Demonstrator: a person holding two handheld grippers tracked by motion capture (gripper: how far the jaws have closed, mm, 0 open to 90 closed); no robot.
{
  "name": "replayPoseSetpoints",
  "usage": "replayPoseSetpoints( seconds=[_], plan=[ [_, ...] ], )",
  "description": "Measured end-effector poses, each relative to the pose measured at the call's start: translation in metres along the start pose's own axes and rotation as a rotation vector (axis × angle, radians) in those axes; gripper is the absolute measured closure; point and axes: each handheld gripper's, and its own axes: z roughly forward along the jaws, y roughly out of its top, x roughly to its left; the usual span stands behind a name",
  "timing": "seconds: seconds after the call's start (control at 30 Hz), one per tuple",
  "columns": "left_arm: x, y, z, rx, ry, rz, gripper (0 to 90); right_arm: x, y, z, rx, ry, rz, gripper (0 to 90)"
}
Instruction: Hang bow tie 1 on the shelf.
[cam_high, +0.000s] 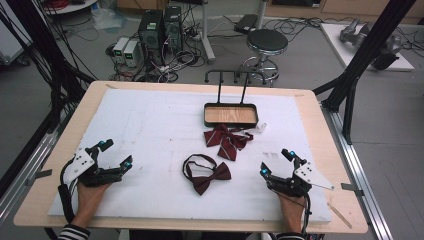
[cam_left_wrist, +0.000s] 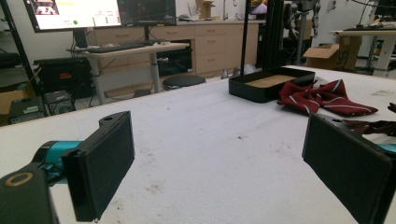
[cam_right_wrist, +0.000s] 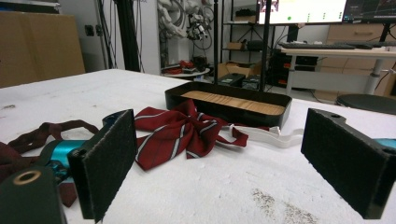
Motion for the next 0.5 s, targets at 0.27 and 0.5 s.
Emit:
replayPoseSetpoints(
  seconds=[0.27, 0.5],
  plan=[
    [0.0009, 0.0002, 0.0003, 0.004, -0.005, -0.002, 9.6, -0.0008, 0.0007, -0.0002, 0.007, -0.003, 0.017, 9.9],
    [0.0008, 0.0002, 0.0005, 0.005, -0.007, -0.002, 9.7, -0.0012, 0.0059, -0.0008, 0.026, -0.002, 0.023, 9.9]
  ],
)
